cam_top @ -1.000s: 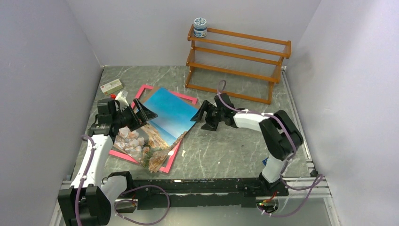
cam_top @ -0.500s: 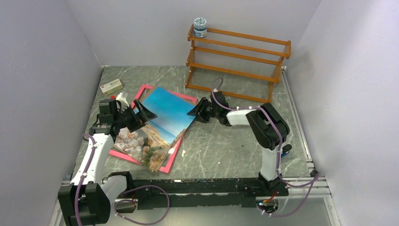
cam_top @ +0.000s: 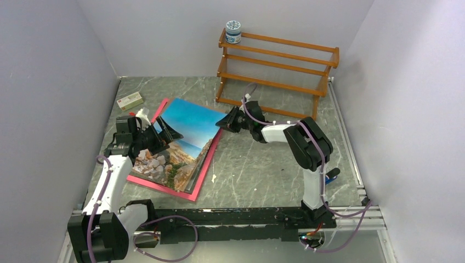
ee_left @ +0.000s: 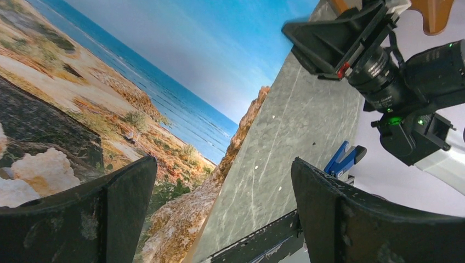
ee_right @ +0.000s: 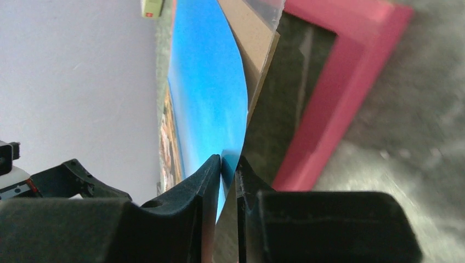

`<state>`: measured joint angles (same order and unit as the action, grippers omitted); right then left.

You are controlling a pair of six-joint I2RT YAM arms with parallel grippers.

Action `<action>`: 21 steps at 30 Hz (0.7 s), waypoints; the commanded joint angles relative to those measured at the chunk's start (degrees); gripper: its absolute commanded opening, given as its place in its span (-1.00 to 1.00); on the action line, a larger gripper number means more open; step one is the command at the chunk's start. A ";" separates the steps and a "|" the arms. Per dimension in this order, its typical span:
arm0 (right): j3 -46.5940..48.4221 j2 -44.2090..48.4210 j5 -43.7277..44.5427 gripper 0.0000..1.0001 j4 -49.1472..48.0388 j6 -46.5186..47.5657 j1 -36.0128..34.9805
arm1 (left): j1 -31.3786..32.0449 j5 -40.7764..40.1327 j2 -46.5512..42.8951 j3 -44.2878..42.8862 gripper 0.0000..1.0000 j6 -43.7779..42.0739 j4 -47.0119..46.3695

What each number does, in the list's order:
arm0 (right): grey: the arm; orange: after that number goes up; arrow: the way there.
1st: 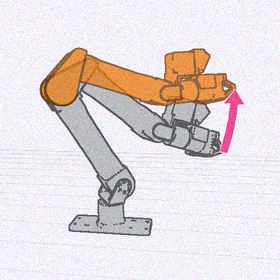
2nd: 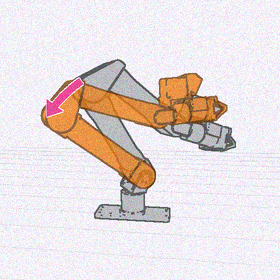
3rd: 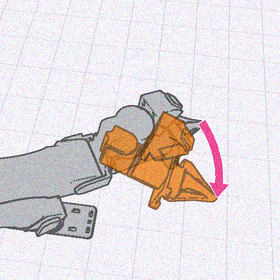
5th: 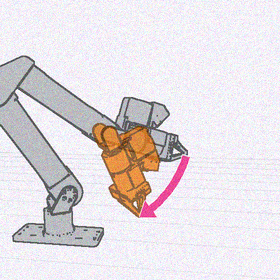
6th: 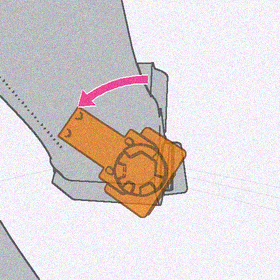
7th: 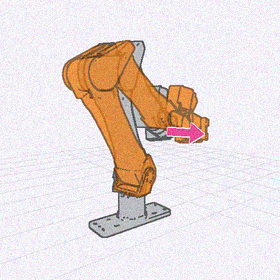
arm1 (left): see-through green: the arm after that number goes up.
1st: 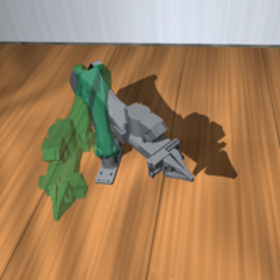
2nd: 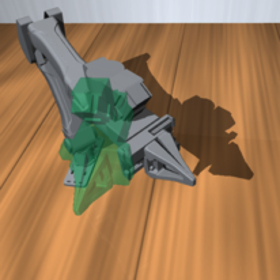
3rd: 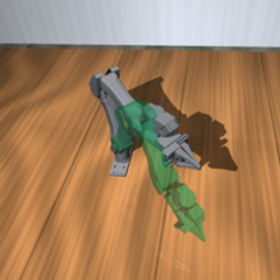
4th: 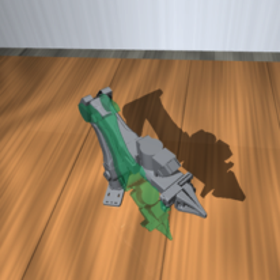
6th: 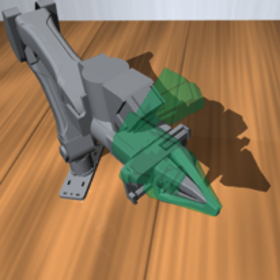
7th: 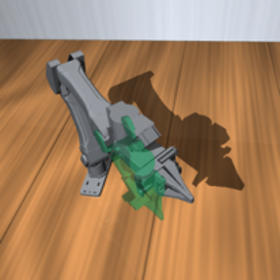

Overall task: Put the photo into the frame
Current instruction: Pick up the photo from the photo frame, then place the photo in the photo frame.

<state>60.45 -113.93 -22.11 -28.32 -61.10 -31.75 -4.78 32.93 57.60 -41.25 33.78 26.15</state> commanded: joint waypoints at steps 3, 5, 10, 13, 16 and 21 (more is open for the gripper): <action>9.07 -4.00 -3.27 -0.60 -11.46 5.72 -0.24 | 0.38 0.95 0.68 -2.00 0.96 -1.46 0.72; 9.86 -5.69 -3.75 -0.60 -14.36 5.67 0.13 | 0.38 0.14 0.78 -2.38 0.96 -1.88 1.44; 11.19 -10.03 -3.14 -0.52 -20.35 1.30 1.81 | 0.47 -0.46 1.59 -3.49 0.96 -2.06 1.33; 13.60 -10.91 0.10 -0.27 -14.40 1.56 2.22 | 0.64 -1.99 2.46 -4.47 0.96 -2.05 1.81; 15.98 -9.15 4.87 0.11 -3.45 5.28 2.28 | 1.09 -4.35 3.42 -6.01 0.96 -2.81 3.79; 17.42 -2.70 13.65 0.44 17.87 7.85 2.81 | 1.85 -7.89 3.67 -7.04 0.96 -2.81 5.76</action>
<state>74.78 -124.18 -16.62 -26.30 -56.21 -29.45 -3.57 28.56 61.39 -45.91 32.14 30.15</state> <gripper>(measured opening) 0.696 0.979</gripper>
